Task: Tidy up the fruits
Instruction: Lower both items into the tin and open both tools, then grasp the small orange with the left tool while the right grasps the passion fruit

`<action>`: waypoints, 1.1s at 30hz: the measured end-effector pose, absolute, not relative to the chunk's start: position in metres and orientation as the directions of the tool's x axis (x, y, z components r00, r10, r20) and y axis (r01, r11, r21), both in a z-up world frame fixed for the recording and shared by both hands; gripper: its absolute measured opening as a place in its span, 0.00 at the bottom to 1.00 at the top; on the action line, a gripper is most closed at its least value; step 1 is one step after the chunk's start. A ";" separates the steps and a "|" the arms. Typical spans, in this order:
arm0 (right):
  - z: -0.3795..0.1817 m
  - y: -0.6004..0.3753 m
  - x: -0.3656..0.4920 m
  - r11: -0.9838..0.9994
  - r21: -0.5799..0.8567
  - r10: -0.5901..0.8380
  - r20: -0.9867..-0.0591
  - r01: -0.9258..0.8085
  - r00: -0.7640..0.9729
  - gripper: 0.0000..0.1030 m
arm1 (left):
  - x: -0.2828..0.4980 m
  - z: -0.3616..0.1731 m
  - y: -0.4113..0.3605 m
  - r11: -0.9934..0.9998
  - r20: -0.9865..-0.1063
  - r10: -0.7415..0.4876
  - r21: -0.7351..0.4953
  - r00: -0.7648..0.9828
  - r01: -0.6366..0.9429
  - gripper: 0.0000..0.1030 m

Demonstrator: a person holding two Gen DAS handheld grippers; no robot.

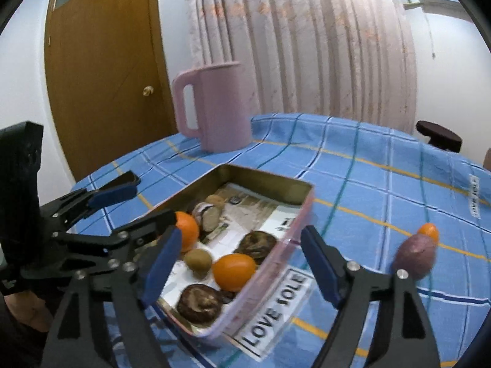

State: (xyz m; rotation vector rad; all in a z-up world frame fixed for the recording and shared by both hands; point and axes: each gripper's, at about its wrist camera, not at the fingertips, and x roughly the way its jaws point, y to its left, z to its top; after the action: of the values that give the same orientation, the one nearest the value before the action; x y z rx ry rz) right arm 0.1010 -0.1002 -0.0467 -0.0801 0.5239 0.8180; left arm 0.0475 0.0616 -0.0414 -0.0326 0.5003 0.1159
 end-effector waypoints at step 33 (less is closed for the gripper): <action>-0.071 -0.217 0.198 0.947 0.126 0.304 -0.651 -0.296 0.695 0.51 | 0.123 -0.021 -0.058 0.995 -0.538 -0.086 0.001 0.838 0.103 0.81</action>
State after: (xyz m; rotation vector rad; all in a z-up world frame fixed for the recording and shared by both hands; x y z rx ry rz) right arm 0.1975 -0.2165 -0.0711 0.0116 0.7287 0.3349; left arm 0.1226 -0.0577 -0.0215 0.0306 0.5677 -0.1002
